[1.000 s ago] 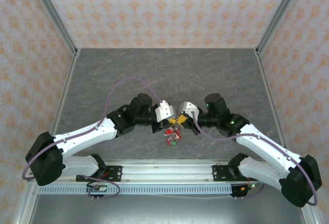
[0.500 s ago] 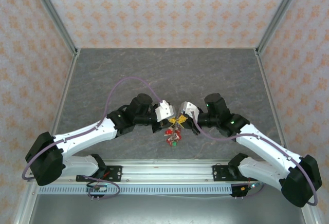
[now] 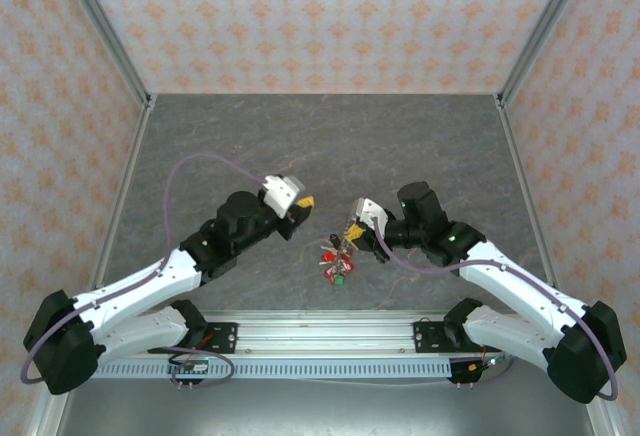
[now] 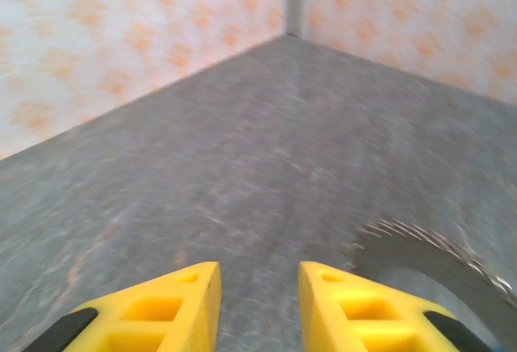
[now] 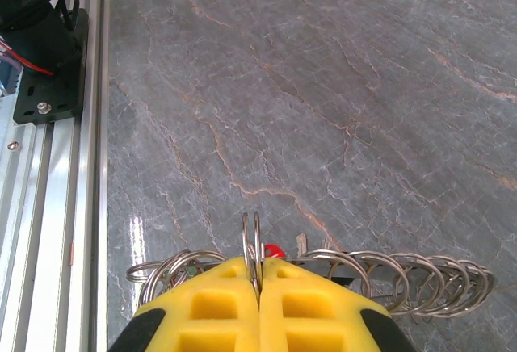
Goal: Put the keys on the keyring
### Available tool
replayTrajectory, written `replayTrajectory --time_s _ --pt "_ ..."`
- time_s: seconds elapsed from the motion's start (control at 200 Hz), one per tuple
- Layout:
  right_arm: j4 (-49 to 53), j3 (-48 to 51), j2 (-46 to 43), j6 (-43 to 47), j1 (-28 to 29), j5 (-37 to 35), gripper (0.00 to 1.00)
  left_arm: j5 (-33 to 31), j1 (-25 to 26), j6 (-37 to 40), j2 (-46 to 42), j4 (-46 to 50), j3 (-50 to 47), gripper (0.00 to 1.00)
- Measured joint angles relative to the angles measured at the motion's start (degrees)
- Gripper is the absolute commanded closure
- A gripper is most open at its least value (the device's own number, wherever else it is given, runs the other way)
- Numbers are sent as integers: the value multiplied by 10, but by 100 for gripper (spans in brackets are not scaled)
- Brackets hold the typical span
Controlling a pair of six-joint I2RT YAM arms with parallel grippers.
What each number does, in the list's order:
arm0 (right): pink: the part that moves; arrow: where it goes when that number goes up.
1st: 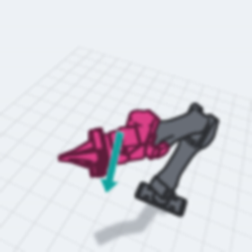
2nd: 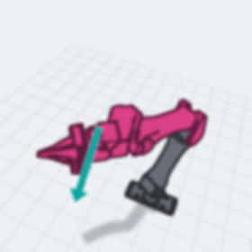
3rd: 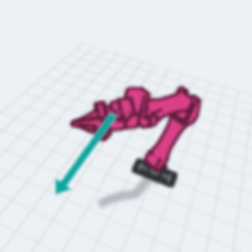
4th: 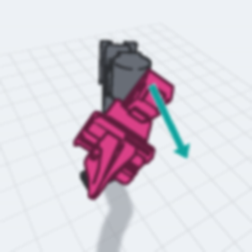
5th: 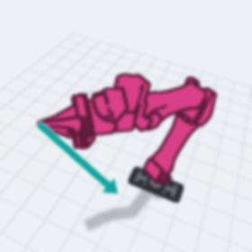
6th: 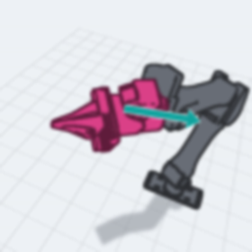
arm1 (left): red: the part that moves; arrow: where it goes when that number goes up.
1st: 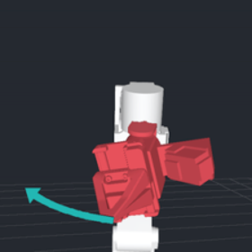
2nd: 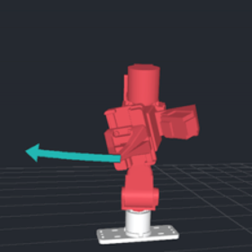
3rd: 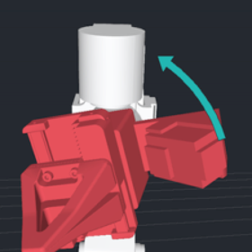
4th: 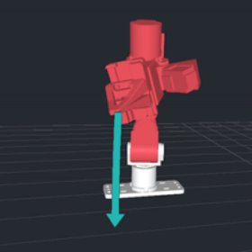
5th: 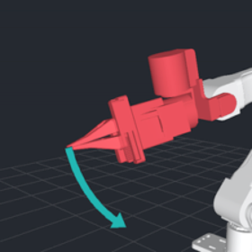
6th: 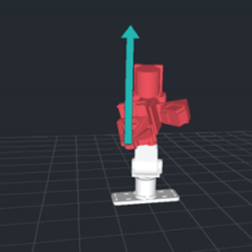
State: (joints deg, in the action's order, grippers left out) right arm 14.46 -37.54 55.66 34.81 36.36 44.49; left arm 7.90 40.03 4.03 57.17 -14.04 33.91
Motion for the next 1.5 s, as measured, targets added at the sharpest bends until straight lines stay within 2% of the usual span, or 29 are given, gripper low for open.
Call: replayTrajectory --time_s 0.11,0.155,0.19,0.26,0.355,0.375,0.405,0.44,0.671,0.796,0.816,0.881,0.941,1.006,1.111,1.206,1.371,1.501 --pt "0 0 0 0 0 0 100 -24 -38 -62 -7 -7 0 68" --pt "0 0 0 0 1 0 100 -31 -46 -87 -10 -7 0 63" --pt "0 0 0 0 1 0 100 -38 -50 -102 -12 -7 0 56" --pt "1 0 0 0 2 0 100 -45 -55 -128 -19 -9 0 33" --pt "1 0 0 0 2 0 100 -61 -56 -156 -29 -12 -3 31" --pt "1 0 0 0 2 0 100 -64 -56 -162 -31 -12 -4 23" --pt "1 0 0 0 2 0 100 -67 -56 -168 -32 -12 -5 3" --pt "1 0 0 0 2 0 100 -72 -56 -176 -34 -12 -7 0" --pt "1 0 0 0 2 0 100 -105 -61 -226 -51 -13 -20 0" --pt "1 0 1 0 2 0 100 -65 -62 -215 -50 -22 -23 0" --pt "1 0 2 0 2 0 100 -53 -63 -210 -48 -25 -23 2" --pt "1 0 4 0 2 0 100 -3 -63 -191 -38 -30 -23 19" --pt "1 0 7 0 2 0 100 52 -63 -158 -26 -27 -22 22" --pt "1 0 11 0 2 0 100 103 -63 -127 -12 -13 -16 39" --pt "1 -1 14 0 2 0 100 167 -62 -96 10 12 3 55" --pt "1 -3 17 1 2 0 100 208 -62 -80 24 14 14 62" --pt "0 -7 18 5 2 0 100 293 -57 -28 50 35 31 65" --pt "-1 -7 18 5 2 0 100 333 -23 41 66 89 62 66"
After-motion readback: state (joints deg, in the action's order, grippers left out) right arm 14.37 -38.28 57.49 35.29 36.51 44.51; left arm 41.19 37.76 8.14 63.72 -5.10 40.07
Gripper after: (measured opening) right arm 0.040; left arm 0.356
